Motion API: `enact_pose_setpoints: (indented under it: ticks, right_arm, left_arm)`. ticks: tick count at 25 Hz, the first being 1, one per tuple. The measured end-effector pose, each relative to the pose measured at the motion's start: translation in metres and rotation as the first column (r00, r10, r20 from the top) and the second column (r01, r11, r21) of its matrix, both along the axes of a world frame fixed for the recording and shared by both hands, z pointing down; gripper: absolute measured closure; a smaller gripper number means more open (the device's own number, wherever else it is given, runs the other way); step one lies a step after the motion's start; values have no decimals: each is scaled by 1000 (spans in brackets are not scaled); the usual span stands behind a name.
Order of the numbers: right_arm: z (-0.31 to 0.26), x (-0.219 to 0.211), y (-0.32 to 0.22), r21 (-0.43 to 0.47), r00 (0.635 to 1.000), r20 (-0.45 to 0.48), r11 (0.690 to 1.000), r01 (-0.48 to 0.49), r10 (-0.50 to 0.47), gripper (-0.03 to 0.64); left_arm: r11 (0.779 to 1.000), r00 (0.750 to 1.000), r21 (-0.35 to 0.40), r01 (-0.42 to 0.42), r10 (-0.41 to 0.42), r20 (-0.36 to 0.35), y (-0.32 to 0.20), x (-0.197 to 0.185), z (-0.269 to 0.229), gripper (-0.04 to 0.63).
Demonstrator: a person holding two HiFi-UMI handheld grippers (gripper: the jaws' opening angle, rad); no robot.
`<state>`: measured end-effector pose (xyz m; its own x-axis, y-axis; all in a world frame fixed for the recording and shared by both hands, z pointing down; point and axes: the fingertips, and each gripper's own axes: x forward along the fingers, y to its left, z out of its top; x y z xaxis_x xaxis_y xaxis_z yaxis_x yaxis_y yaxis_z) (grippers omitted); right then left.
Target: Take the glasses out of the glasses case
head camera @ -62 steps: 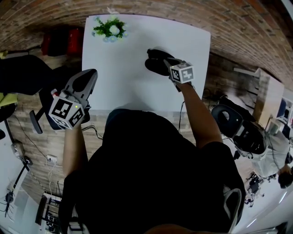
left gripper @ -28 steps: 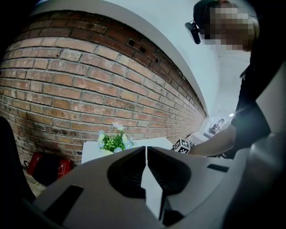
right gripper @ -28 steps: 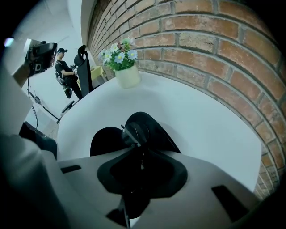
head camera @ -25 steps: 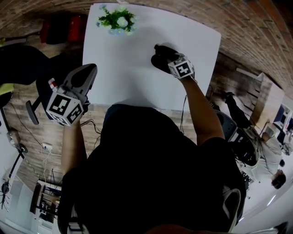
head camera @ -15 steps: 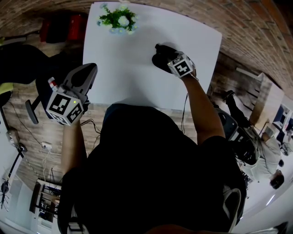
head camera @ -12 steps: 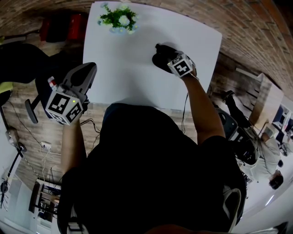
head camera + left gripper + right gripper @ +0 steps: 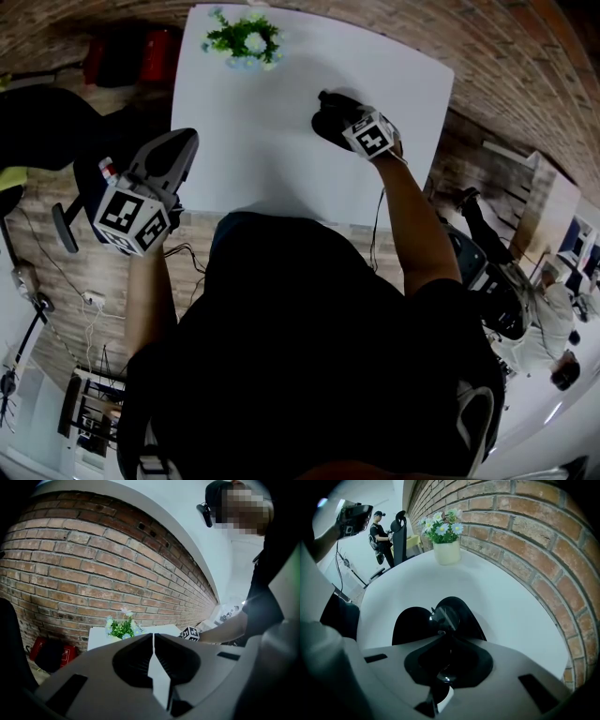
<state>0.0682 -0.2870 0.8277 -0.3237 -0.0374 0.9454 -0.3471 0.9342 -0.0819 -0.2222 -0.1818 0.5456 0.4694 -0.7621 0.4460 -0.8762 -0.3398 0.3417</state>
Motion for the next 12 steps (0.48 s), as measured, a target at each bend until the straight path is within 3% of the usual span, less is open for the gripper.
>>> enact_pose_setpoints:
  ticks: [12]
  right_arm:
    - [-10,4,2,12,1000,9,1000,-27,27,591]
  left_arm:
    - [1000,1000,14,-3,3,9,2,4,-14,578]
